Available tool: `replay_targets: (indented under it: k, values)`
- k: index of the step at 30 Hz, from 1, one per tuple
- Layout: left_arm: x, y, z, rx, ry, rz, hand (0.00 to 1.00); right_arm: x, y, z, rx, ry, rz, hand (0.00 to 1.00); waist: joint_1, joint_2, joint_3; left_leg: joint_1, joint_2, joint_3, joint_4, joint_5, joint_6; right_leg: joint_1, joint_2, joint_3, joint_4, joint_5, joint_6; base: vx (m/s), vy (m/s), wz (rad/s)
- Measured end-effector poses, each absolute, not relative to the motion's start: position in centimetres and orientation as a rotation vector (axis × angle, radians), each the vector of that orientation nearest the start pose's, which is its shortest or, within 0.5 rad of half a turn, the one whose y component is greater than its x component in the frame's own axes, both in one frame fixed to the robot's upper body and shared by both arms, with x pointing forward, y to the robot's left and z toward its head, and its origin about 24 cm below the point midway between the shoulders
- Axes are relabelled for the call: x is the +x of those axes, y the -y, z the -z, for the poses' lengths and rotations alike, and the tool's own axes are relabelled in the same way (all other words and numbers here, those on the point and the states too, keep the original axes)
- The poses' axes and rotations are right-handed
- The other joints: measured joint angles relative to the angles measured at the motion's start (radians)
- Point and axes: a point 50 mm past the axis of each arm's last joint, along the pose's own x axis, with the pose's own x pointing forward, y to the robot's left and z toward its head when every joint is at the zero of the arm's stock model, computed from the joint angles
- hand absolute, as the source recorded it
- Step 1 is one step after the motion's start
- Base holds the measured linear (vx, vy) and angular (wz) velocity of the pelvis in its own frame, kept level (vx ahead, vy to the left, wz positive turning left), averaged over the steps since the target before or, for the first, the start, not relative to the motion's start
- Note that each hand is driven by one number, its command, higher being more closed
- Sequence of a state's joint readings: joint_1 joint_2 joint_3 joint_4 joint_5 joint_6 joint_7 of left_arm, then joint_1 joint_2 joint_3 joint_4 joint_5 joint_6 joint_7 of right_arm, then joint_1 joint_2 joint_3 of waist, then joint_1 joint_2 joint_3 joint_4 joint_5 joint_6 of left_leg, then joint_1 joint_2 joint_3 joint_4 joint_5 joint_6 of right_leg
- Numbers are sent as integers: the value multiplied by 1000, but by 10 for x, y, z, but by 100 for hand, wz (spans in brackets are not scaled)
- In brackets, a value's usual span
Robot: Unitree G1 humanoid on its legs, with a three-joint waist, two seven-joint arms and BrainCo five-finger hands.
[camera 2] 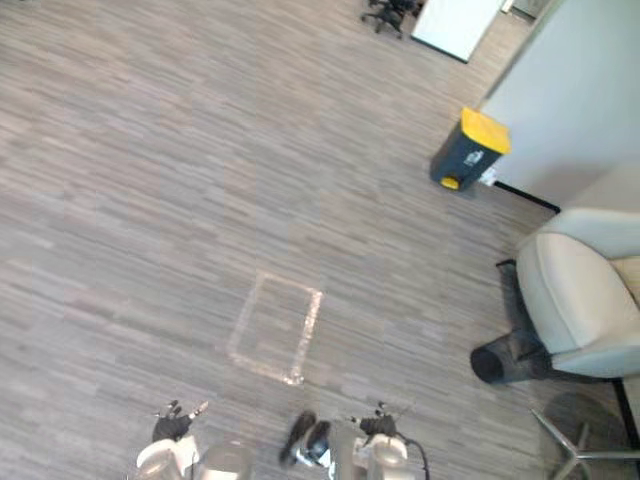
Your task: Organize the slippers on the shoe rack
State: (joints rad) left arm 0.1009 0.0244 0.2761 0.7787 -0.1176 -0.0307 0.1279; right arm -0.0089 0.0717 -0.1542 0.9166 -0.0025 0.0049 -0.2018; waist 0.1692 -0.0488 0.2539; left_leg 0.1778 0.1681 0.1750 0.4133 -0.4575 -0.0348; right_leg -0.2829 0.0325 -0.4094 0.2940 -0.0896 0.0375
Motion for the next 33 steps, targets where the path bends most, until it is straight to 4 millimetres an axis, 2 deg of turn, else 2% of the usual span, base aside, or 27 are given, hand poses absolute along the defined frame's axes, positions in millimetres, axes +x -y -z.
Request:
replay_targets:
  k: [1,2,3,4,5,6,8,9,11,13,14,15,16,17,18,19,20,21,22,23,24,25,26,27,28,29,33]
  values:
    - [131,-218,131,-127,-831,-478,0,151,154,142,43,-936,289,0,-8,-5,-5,38,-5,-26,-10,-16,-28,16,13,10,-25,25,-39,695,-96,49]
    - [130,-219,131,-119,-833,-477,0,148,154,143,44,-947,290,0,-12,-13,-14,50,-6,-39,-8,-24,-44,30,15,14,-33,31,-49,717,-154,80]
    - [129,-221,131,-93,-839,-466,0,138,155,148,47,-980,298,0,-18,-31,-30,27,-6,-87,100,-35,-63,51,18,5,-33,100,-146,691,-186,74]
    - [129,-218,131,-84,-843,-454,0,140,157,146,53,-968,316,0,-24,14,-41,-50,57,-143,308,-10,-96,87,72,-22,-22,63,-166,439,-129,54]
    - [126,-218,132,-82,-850,-454,0,141,157,146,53,-967,312,0,-23,26,-47,-85,76,-161,390,20,-94,100,96,-22,-27,47,-182,501,-146,-24]
    - [117,-215,136,-88,-876,-459,0,145,154,144,45,-949,294,0,-11,60,-55,-166,122,-197,611,147,-44,149,162,15,-56,24,-208,404,-96,-81]
    - [113,-214,138,-88,-896,-451,0,148,150,144,37,-951,271,0,-1,62,-49,-263,139,-194,748,111,-33,194,196,74,-65,2,-237,576,-83,-95]
    - [118,-215,136,-86,-883,-446,0,145,151,145,40,-971,277,0,0,46,-43,-322,128,-198,760,81,-38,240,195,114,-97,0,-239,543,-52,-70]
    - [121,-221,133,-65,-870,-446,0,142,151,148,40,-988,282,0,2,27,-35,-373,101,-209,684,44,-36,311,178,169,-132,0,-239,498,17,-71]
    - [123,-225,131,-46,-861,-441,0,143,150,148,38,-991,284,0,0,8,-24,-401,59,-240,521,28,-32,364,155,218,-159,-5,-231,389,142,-66]
    - [125,-225,130,-44,-855,-438,0,144,151,147,37,-986,287,0,0,0,-23,-428,1,-319,359,30,-40,372,133,256,-158,-28,-193,273,262,-71]
    - [125,-223,131,-50,-856,-438,0,146,151,146,35,-980,292,0,1,7,-21,-450,-61,-446,237,52,-47,373,122,290,-142,-48,-166,238,300,-72]
    - [124,-223,132,-53,-860,-438,0,146,151,146,35,-981,290,0,1,10,-21,-455,-82,-493,209,69,-55,371,120,304,-134,-55,-160,184,343,-95]
    - [120,-219,135,-64,-879,-439,0,145,150,147,32,-990,286,0,14,12,-16,-437,-140,-594,178,152,-96,365,107,358,-81,-94,-124,147,350,-105]
    - [113,-219,137,-70,-901,-449,0,144,150,148,29,-994,280,0,29,11,-11,-402,-169,-589,191,187,-90,353,92,400,-29,-134,-87,137,324,-97]
    - [112,-220,138,-69,-903,-451,0,144,150,148,29,-995,281,0,27,10,-10,-400,-170,-571,196,181,-81,352,85,407,-18,-141,-81,140,290,-87]
    - [109,-219,139,-78,-908,-461,0,142,153,147,34,-991,296,0,37,-3,-18,-386,-158,-505,231,156,-53,356,76,436,6,-151,-64,145,266,-102]
    - [102,-220,141,-82,-924,-473,0,145,151,146,32,-974,284,0,40,7,-24,-379,-140,-454,247,131,-38,351,75,459,27,-152,-63,147,264,-114]
    - [101,-220,141,-81,-927,-474,0,146,152,145,33,-968,284,0,40,5,-26,-375,-135,-438,251,125,-32,348,73,463,33,-153,-62,123,290,-128]
    - [100,-221,141,-79,-929,-477,0,148,152,144,34,-957,285,0,40,-2,-30,-361,-115,-374,254,108,-15,326,63,463,88,-163,-43,78,261,-132]
    - [102,-222,141,-75,-926,-475,0,147,154,143,37,-954,294,0,41,-4,-31,-340,-100,-315,254,93,-2,282,36,418,187,-175,-21,53,211,-144]
    - [100,-222,142,-73,-933,-476,0,146,155,144,39,-959,297,0,41,-3,-31,-326,-90,-283,252,88,3,261,20,397,244,-176,-20,14,189,-144]
    - [99,-222,143,-68,-942,-475,0,141,155,146,35,-973,293,0,40,-3,-31,-294,-76,-223,244,80,13,234,-23,339,336,-174,-22,-9,137,-110]
    - [99,-223,143,-67,-941,-475,0,140,155,146,32,-976,288,0,40,-4,-31,-283,-72,-200,238,77,16,228,-46,310,361,-173,-24,-11,181,-136]
    - [99,-223,142,-64,-940,-476,0,135,155,148,10,-990,277,0,37,-7,-33,-243,-59,-142,211,74,19,231,-101,226,374,-160,-37,3,89,-132]
    - [99,-224,142,-63,-937,-476,0,130,155,150,8,-1008,273,0,35,-9,-35,-211,-42,-92,191,64,20,244,-122,158,329,-148,-34,28,51,-129]
    - [92,-225,146,-63,-967,-477,0,128,153,152,-1,-1027,253,0,25,-5,-46,-170,19,24,132,67,-12,254,-99,4,167,-128,-23,72,-32,-133]
